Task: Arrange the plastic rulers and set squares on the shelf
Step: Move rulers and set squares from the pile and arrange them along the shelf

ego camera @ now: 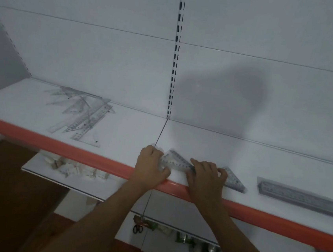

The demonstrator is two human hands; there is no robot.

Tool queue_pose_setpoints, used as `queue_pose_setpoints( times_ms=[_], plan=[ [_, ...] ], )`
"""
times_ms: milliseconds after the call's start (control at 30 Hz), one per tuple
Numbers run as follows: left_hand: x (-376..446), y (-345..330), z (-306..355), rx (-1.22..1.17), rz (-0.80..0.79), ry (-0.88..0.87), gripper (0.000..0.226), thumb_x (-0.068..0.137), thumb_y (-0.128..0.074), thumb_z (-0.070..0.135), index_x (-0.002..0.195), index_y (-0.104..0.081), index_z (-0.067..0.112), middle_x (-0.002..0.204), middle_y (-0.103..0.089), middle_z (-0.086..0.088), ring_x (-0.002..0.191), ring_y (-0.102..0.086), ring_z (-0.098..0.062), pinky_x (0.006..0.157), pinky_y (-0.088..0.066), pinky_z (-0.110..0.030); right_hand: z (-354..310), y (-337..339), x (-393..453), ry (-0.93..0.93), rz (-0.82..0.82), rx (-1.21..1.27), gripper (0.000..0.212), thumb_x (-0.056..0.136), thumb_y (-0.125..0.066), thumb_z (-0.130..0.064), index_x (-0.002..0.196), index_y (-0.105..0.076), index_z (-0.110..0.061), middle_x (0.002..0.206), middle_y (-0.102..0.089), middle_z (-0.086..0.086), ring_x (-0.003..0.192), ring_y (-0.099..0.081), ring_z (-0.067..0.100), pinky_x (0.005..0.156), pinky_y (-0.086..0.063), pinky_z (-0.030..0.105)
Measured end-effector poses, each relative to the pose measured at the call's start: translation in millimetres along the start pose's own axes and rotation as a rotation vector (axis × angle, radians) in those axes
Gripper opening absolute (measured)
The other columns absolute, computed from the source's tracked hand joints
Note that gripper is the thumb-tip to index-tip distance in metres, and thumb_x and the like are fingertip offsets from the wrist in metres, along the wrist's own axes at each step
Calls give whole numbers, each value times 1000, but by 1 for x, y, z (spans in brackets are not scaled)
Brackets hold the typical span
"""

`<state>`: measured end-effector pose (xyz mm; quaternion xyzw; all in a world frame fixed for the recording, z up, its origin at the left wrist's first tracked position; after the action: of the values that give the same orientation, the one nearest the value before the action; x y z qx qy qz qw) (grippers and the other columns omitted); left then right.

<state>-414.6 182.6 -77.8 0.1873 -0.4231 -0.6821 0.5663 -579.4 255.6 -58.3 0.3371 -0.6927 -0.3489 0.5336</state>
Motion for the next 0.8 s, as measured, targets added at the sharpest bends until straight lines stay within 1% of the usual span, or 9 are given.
queue_pose_setpoints(
  times_ms=[67,167,233,333,400,467,533,667,800],
  plan=[
    [1,0,2,27,1,-10,55,70,-57,43,108,-63,5,105,-53,-11,100,-48,-26,85,-48,-38,0,1,-1,12,2,4,41,81,-43,-41,104,-71,-21,87,-69,-4,87,-63,21,86,-26,39],
    [1,0,3,50,1,-20,63,69,-48,50,109,-63,4,105,-54,-11,98,-49,-26,84,-48,-38,1,-3,-2,16,-44,14,41,80,-46,-46,104,-71,-23,90,-70,-4,90,-63,20,87,-24,38],
    [0,-1,3,58,-6,-14,61,71,-49,49,110,-63,4,105,-55,-11,99,-49,-25,84,-49,-38,0,-6,-1,21,-73,14,44,78,-46,-49,104,-71,-24,91,-70,-5,91,-63,19,87,-24,37],
    [0,-1,3,56,-18,-4,52,73,-58,42,109,-63,4,104,-54,-10,99,-48,-23,86,-49,-38,2,-5,-2,17,-46,46,36,73,-59,-39,102,-72,-21,88,-71,-4,88,-64,20,85,-24,36],
    [-1,0,5,56,-28,2,51,74,-58,41,109,-63,5,105,-54,-9,100,-47,-22,87,-47,-36,3,-3,-2,23,-20,53,32,72,-70,-33,101,-72,-20,86,-70,-4,86,-64,21,83,-23,36],
    [-1,0,7,55,-35,15,52,73,-57,42,110,-63,5,106,-53,-9,102,-47,-22,88,-46,-34,4,-4,-2,19,-34,59,36,69,-81,-28,102,-72,-20,86,-70,-3,86,-64,21,83,-23,36],
    [-1,1,8,57,-38,23,54,72,-55,44,109,-63,6,106,-53,-8,102,-47,-22,88,-46,-34,4,-7,-3,9,-72,67,38,69,-82,-29,105,-70,-21,88,-70,-4,88,-63,22,84,-23,36],
    [-2,2,10,76,-75,54,58,70,-52,48,112,-62,8,108,-52,-7,103,-47,-22,89,-46,-36,5,-8,-2,0,-102,67,35,75,-76,-31,109,-67,-24,92,-69,-5,93,-60,22,86,-22,38],
    [-2,3,14,96,-163,54,70,72,-56,50,128,-50,8,121,-47,-10,111,-44,-24,95,-43,-36,2,-6,-3,-18,-163,73,37,80,-71,-32,115,-64,-24,102,-68,-1,101,-58,23,89,-21,39]
  ],
)
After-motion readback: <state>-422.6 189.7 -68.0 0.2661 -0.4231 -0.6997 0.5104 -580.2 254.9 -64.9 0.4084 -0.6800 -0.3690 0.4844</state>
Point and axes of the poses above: each hand's wrist, its own x-axis towards the middle knuckle, its own y-axis out of the back of the hand, z = x × y, the point moved 9 cm from there along x, towards the middle knuckle
